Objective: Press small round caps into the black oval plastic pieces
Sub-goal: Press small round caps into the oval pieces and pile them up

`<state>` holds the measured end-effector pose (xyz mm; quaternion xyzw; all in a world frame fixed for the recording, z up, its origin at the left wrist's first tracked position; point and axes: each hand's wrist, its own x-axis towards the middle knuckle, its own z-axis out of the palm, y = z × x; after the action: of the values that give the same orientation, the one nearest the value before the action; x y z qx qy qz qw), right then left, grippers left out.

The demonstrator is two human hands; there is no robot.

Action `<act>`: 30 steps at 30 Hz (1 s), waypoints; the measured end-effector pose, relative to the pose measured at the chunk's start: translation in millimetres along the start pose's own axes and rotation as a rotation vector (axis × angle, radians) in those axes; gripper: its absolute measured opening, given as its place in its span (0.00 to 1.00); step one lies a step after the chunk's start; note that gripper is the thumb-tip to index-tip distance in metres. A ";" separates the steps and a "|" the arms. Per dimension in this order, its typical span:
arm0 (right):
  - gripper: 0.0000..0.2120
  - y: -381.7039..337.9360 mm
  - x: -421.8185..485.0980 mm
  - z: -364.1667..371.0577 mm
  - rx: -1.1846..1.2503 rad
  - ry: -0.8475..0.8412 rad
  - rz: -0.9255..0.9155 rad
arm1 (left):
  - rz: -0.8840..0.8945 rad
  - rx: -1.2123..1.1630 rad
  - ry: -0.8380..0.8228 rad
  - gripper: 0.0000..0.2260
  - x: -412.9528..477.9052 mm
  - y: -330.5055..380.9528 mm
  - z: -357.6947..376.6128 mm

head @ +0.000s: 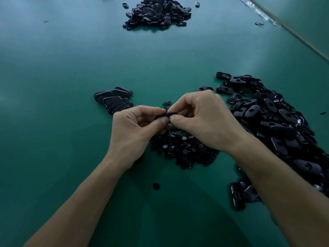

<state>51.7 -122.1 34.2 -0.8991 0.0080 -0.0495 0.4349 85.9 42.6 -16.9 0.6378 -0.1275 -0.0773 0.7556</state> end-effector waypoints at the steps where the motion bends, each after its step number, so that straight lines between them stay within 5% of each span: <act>1: 0.06 -0.2 0.1 0.1 -0.002 -0.005 -0.007 | 0.005 0.000 0.008 0.08 -0.2 0.5 0.0; 9: 0.06 -2.1 1.2 -2.3 -0.005 -0.028 -0.011 | 0.032 0.055 0.032 0.08 -0.4 1.1 -1.7; 14: 0.10 4.7 6.9 -7.6 -0.246 0.034 0.049 | 0.115 0.225 0.144 0.10 2.3 -2.5 -7.8; 18: 0.21 29.5 11.0 -22.1 -0.699 0.094 0.275 | 0.224 0.429 0.278 0.11 8.5 -1.1 -21.2; 22: 0.23 47.3 12.3 -31.9 -0.795 0.039 0.506 | 0.232 0.667 0.321 0.10 13.2 -0.4 -30.9; 30: 0.17 58.6 13.7 -41.0 -0.827 0.173 0.410 | 0.141 0.858 0.394 0.07 13.8 2.2 -35.7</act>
<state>63.1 -191.3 14.7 -0.9693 0.2409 -0.0298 0.0389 109.3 72.8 -18.9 0.8845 -0.0452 0.1564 0.4372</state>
